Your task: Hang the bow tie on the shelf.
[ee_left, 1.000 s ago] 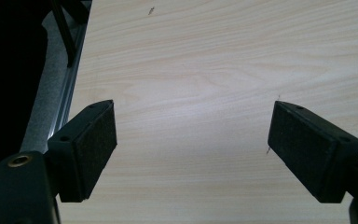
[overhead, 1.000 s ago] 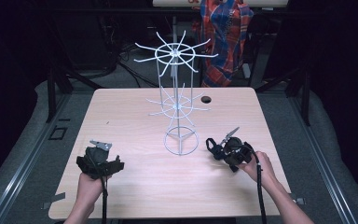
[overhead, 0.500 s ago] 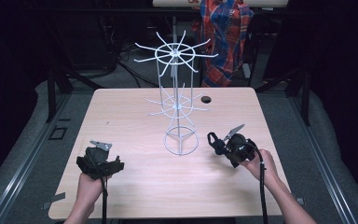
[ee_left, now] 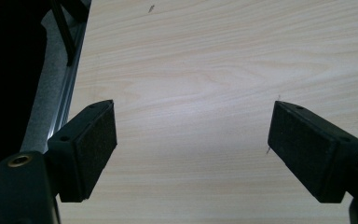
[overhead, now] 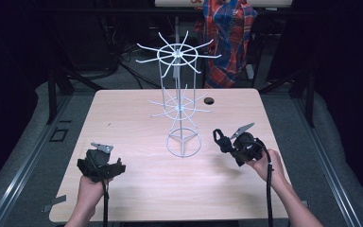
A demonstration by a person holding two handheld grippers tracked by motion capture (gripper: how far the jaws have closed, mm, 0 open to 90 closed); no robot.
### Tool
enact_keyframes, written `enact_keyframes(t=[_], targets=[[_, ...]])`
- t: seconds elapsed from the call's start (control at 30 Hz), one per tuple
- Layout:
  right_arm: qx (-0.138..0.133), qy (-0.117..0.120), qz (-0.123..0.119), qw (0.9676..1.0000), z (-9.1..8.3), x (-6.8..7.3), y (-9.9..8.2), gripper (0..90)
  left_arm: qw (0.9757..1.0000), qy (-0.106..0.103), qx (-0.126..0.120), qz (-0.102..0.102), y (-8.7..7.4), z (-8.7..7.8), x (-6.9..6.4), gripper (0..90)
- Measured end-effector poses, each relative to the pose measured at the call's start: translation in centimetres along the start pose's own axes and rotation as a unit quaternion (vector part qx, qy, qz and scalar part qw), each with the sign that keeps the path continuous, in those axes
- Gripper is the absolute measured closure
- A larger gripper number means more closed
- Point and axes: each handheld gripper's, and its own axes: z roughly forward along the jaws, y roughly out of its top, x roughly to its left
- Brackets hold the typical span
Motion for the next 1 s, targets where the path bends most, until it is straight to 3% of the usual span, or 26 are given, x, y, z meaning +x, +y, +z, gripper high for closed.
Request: enact_keyframes(t=[0.43, 0.6, 1.0], targets=[[-0.019, -0.013, 0.003, 0.9997, -1.4, 0.0, 0.4, 74.1, 1.0000, 0.000, -0.002, 0.001, 0.0, 0.0, 0.0, 15.6], [-0.039, -0.011, 0.016, 0.9990, -1.8, -0.3, 0.5, 74.0, 1.0000, 0.000, -0.002, 0.001, 0.0, 0.0, -0.1, 15.6], [-0.054, -0.013, 0.017, 0.9983, -2.8, -0.3, 0.7, 74.0, 1.0000, 0.002, -0.002, 0.000, 0.0, 0.0, 0.0, 15.6]])
